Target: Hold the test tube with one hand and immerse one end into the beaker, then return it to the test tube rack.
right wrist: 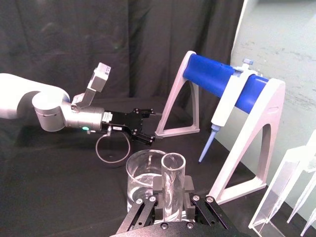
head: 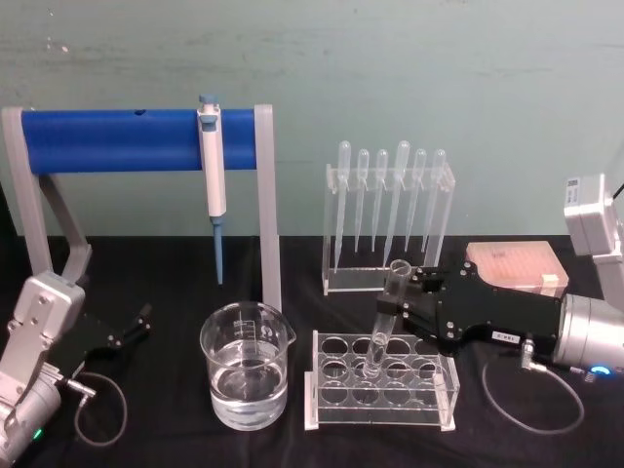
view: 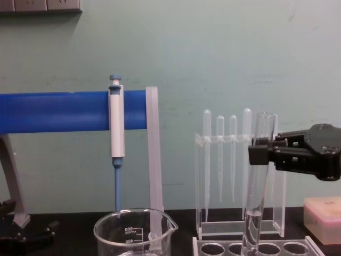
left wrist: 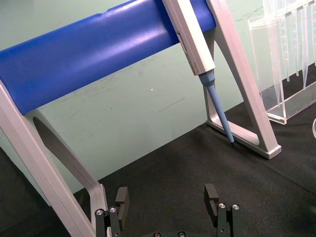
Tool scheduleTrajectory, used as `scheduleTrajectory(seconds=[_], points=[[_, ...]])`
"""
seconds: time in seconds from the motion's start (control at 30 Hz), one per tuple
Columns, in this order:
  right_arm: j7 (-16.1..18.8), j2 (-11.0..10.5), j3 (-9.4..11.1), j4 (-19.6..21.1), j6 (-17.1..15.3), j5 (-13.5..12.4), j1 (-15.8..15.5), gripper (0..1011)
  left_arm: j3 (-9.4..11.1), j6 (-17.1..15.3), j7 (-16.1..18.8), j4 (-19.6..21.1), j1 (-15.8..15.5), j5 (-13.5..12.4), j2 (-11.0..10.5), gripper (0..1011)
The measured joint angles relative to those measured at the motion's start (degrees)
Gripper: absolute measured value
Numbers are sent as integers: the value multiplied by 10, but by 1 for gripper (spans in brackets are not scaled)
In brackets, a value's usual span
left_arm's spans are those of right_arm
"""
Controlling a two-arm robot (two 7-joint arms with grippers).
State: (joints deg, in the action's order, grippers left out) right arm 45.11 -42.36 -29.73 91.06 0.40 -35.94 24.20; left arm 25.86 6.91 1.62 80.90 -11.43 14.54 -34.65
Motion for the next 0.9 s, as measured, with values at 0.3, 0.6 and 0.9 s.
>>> scheduleTrajectory(seconds=[0.3,0.6,0.9], points=[[5,10,-5,-20,4,4,3,239,0,0,0,0,0,0,0,1000],[9,18,-10,-40,11,11,3,241,0,0,0,0,0,0,0,1000],[9,18,-10,-40,11,11,3,241,0,0,0,0,0,0,0,1000]])
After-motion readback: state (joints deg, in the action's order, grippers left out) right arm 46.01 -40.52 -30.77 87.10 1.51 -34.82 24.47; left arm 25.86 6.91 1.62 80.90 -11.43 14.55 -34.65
